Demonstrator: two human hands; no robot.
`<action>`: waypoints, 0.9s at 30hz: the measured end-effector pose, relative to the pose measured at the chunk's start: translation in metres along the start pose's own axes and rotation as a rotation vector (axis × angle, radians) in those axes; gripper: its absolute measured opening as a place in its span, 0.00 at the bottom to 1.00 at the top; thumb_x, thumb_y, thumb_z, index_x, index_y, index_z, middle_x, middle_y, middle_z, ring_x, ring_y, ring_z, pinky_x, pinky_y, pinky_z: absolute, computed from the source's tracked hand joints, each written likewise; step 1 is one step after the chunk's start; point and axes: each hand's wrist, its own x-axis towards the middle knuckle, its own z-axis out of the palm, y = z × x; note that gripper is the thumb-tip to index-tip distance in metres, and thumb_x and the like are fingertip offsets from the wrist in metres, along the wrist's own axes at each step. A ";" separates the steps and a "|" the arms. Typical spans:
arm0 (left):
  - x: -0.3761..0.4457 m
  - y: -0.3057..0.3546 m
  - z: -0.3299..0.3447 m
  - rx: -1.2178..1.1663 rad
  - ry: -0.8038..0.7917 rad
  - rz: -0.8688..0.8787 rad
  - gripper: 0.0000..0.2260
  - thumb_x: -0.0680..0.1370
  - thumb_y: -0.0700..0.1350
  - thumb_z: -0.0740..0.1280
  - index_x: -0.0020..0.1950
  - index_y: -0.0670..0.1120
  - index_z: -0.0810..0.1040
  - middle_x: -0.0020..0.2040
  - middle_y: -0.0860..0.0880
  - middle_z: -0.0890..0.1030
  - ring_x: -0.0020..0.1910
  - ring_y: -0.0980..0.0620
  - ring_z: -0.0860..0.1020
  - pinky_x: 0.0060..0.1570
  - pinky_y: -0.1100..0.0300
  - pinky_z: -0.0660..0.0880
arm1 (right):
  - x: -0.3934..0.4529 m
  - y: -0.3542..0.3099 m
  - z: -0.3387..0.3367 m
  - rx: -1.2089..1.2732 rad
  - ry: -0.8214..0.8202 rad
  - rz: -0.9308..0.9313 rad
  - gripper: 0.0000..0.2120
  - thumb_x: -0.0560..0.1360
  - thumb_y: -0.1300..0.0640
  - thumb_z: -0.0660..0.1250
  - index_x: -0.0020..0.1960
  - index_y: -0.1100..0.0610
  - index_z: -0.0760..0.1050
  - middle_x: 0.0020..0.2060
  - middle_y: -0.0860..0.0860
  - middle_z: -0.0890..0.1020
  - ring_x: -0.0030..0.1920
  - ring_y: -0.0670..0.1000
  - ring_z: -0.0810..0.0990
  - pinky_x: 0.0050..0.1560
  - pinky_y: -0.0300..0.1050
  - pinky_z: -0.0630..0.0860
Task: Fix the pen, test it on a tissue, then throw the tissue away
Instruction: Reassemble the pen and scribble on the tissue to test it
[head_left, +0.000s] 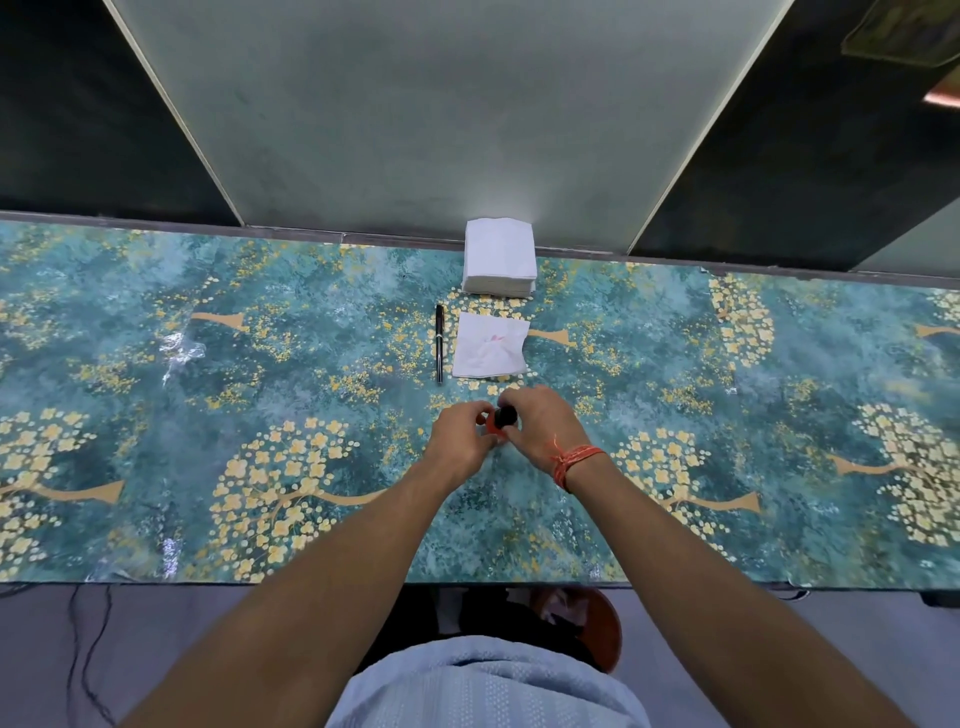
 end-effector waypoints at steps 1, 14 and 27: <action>0.000 0.000 0.000 -0.002 0.000 0.001 0.11 0.72 0.42 0.74 0.53 0.47 0.82 0.50 0.47 0.84 0.45 0.48 0.80 0.45 0.54 0.77 | 0.002 -0.003 -0.002 -0.032 -0.025 -0.010 0.08 0.72 0.60 0.70 0.51 0.58 0.80 0.45 0.57 0.83 0.49 0.58 0.78 0.49 0.52 0.76; 0.001 0.001 -0.004 0.044 -0.006 0.044 0.07 0.72 0.44 0.72 0.49 0.47 0.83 0.47 0.46 0.85 0.42 0.49 0.79 0.40 0.58 0.71 | -0.004 -0.005 -0.010 -0.028 -0.087 0.041 0.15 0.74 0.53 0.67 0.59 0.57 0.75 0.49 0.57 0.84 0.50 0.60 0.81 0.49 0.52 0.78; 0.002 0.001 -0.005 0.053 -0.031 0.037 0.11 0.70 0.42 0.74 0.52 0.45 0.83 0.50 0.45 0.84 0.48 0.46 0.80 0.48 0.54 0.75 | -0.011 -0.010 -0.022 -0.122 -0.202 0.138 0.11 0.70 0.49 0.67 0.38 0.56 0.72 0.31 0.54 0.77 0.34 0.58 0.76 0.31 0.44 0.69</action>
